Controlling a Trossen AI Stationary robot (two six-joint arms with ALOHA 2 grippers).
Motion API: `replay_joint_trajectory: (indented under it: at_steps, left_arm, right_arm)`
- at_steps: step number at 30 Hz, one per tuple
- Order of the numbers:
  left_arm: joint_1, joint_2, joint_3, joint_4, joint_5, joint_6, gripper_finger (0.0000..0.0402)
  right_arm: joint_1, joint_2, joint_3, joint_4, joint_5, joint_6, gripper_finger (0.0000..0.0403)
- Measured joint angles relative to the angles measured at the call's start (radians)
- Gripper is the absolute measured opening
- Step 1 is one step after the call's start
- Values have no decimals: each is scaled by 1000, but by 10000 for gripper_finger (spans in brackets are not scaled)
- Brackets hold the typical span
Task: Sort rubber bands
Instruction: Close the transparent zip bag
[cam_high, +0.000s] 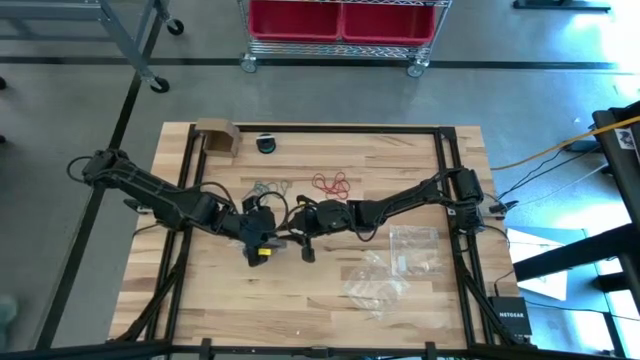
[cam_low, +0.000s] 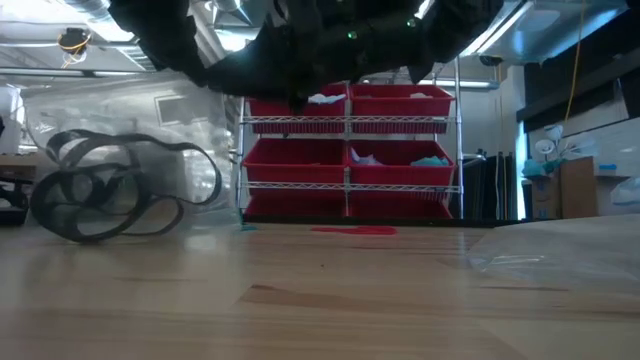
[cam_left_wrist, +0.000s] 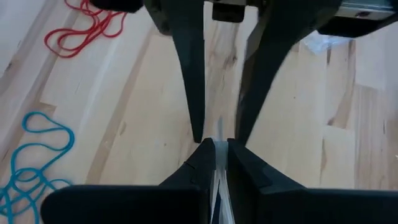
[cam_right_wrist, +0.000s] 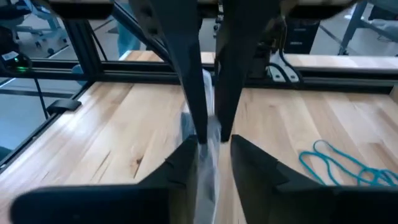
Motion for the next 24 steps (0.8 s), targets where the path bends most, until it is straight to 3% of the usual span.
replay_joint_trajectory:
  at_steps: [8, 24]
  left_arm:
    - [0, 0, 0, -6, 1, 5, 19]
    - [-37, 0, 1, -72, -1, 73, 19]
  right_arm:
    - [-2, 0, 0, 0, -30, -52, 8]
    - [-38, 0, 0, 8, -335, -121, 0]
